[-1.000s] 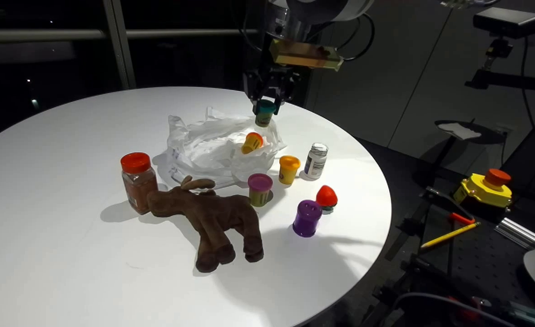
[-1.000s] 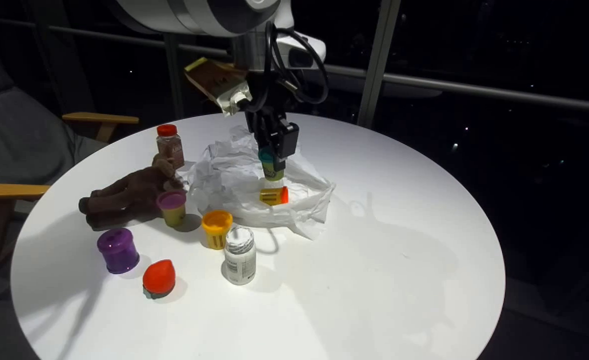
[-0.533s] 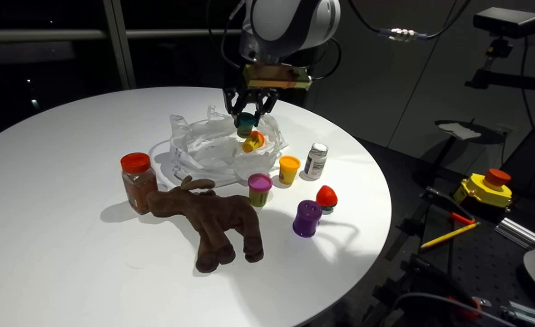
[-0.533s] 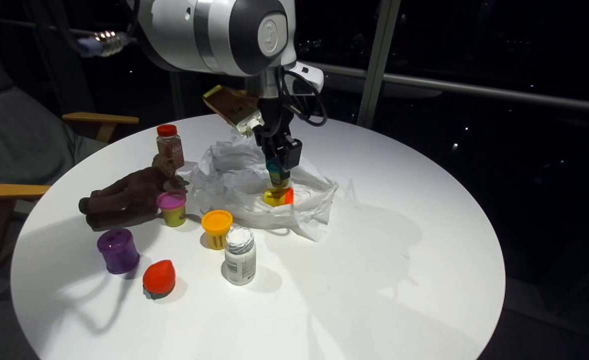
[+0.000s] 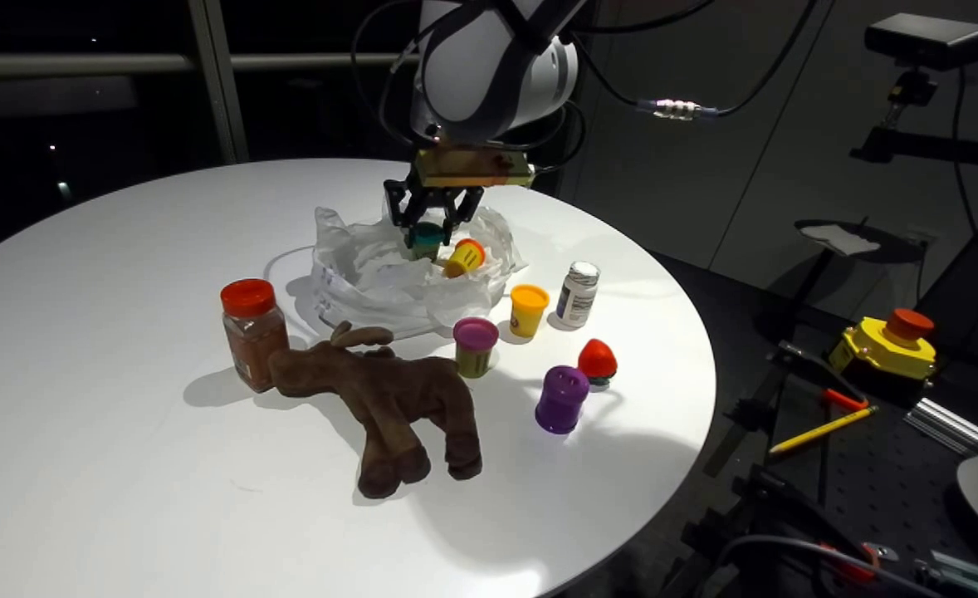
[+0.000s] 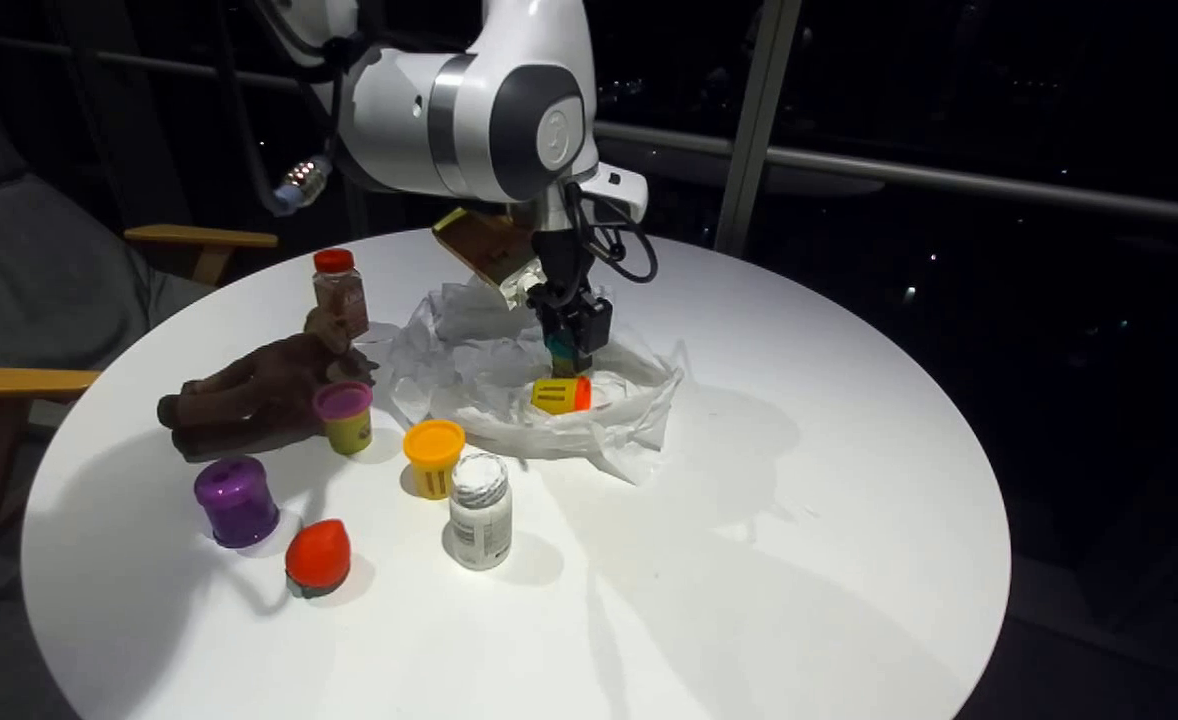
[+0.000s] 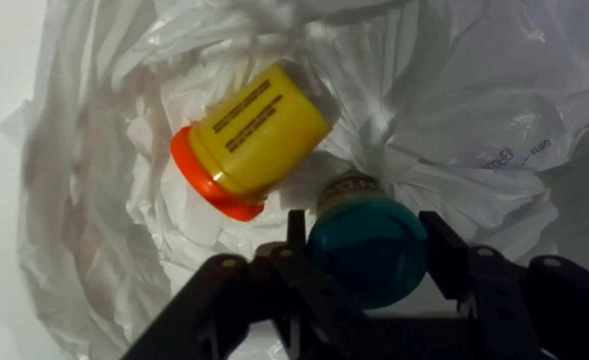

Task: Put all the objects on the table into the white plastic bag

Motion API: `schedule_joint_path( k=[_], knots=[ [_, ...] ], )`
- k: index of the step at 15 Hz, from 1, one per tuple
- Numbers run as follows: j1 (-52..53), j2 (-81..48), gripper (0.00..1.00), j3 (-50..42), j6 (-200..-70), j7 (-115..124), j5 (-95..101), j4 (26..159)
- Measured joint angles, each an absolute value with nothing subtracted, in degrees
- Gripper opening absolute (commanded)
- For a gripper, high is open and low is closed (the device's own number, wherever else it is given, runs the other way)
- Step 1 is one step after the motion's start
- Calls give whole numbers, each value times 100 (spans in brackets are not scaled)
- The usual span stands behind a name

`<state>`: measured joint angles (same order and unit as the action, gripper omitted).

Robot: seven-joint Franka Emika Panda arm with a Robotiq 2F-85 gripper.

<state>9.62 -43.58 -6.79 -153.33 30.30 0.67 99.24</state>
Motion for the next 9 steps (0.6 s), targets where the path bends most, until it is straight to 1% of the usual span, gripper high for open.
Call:
schedule_joint_path(
  k=[1,2,5,9],
  knots=[
    [962,-4392,98,-688,-15334,3030,59,9877],
    [962,-4390,100,-689,-15333,3030,53,9849],
    [987,-4198,100,-686,-15292,3030,26,9863],
    [1049,-3356,99,-686,-14790,3030,22,10369]
  ],
)
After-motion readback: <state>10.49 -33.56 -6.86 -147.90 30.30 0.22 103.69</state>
